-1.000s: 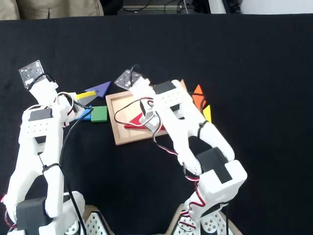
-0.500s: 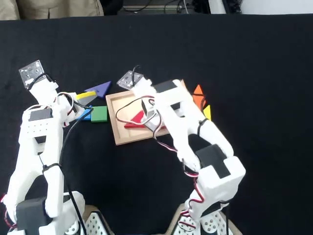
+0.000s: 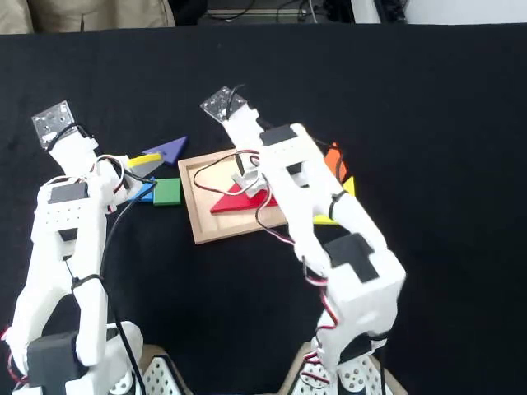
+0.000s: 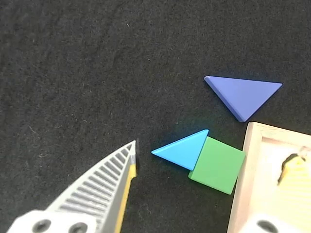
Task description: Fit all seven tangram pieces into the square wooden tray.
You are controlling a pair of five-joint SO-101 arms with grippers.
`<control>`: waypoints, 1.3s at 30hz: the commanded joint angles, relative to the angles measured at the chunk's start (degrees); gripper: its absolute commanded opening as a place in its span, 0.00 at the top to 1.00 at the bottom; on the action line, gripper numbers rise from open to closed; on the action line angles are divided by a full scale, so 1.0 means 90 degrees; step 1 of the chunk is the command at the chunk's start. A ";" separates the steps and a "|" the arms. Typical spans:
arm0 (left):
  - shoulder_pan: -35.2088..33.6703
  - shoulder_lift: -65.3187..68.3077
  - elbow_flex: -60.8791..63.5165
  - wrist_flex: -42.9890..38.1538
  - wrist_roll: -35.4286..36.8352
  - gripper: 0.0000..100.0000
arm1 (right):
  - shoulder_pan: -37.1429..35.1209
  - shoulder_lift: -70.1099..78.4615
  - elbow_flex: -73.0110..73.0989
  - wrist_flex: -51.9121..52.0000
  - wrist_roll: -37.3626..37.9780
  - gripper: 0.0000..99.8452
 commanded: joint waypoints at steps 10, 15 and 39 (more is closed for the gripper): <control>0.0083 -0.0039 -0.0230 -0.0088 0.0029 0.56 | -0.0274 0.1060 -0.1333 0.0762 -0.0059 0.99; 0.0083 -0.0039 -0.0230 -0.0088 0.0029 0.56 | -0.0703 0.1060 -0.1333 0.1328 -0.0059 0.99; 0.0083 -0.0039 -0.0230 -0.0107 0.0049 0.56 | -0.0742 -0.0376 -0.0083 -0.0234 0.0166 0.99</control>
